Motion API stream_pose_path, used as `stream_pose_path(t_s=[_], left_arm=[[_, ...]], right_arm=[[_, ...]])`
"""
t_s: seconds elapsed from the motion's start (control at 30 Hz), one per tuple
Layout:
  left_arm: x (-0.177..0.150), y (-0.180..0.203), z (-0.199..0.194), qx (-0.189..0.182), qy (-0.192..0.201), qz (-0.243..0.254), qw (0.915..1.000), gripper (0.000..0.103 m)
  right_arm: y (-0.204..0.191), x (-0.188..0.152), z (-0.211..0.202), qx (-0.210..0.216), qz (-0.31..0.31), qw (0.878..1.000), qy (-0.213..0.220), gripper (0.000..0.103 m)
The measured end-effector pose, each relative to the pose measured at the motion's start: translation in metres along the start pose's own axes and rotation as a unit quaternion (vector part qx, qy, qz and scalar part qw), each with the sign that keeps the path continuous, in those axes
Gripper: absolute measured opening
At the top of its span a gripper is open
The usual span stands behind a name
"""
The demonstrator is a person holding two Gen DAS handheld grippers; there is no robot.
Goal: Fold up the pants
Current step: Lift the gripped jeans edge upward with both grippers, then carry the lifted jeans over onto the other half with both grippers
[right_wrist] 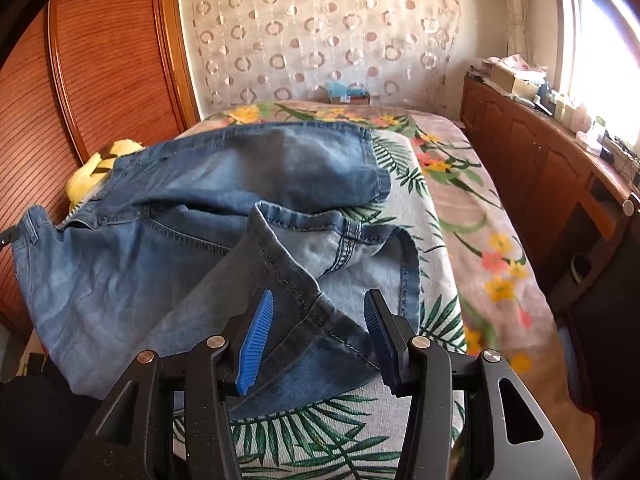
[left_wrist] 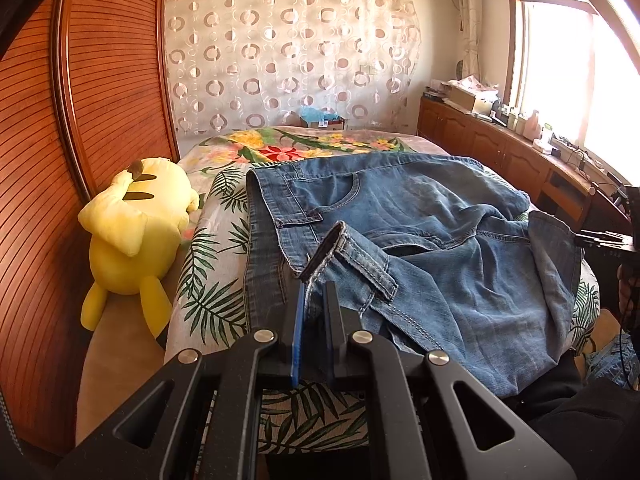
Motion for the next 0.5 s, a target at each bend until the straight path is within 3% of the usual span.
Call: stream_pose_path(t_s=[0.13, 0.17, 0.2, 0.3, 0.5], left_arm=[[-0.001, -0.001, 0.001, 0.000, -0.002, -0.001, 1.0000, 0.009], [-0.003, -0.002, 0.001, 0.000, -0.003, -0.002, 1.0000, 0.009], [-0.003, -0.003, 0.001, 0.000, -0.002, -0.003, 1.0000, 0.009], [0.000, -0.003, -0.003, 0.000, 0.009, -0.005, 1.0000, 0.009], [0.018, -0.008, -0.019, 0.016, 0.035, -0.003, 0.9992, 0.009]], right_arm=[[0.005, 0.002, 0.015, 0.000, 0.000, 1.000, -0.024, 0.047], [0.006, 0.001, 0.015, -0.004, -0.003, 1.000, -0.026, 0.036], [0.006, -0.001, 0.015, -0.006, -0.009, 1.000, -0.029, 0.015], [0.008, 0.004, 0.006, -0.004, -0.018, 1.000, -0.015, 0.011], [0.019, 0.048, -0.051, -0.012, 0.005, 0.996, 0.085, 0.011]])
Point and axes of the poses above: each gripper's, at about its wrist camera, not at the fingertips, and z roughly the way its jaws point, y to its right, x to its top, the point moved 7 cm from there along z, roughly the way its jaws point, and after that the axes turned 11 degrees about z, right-handed, at the moved point
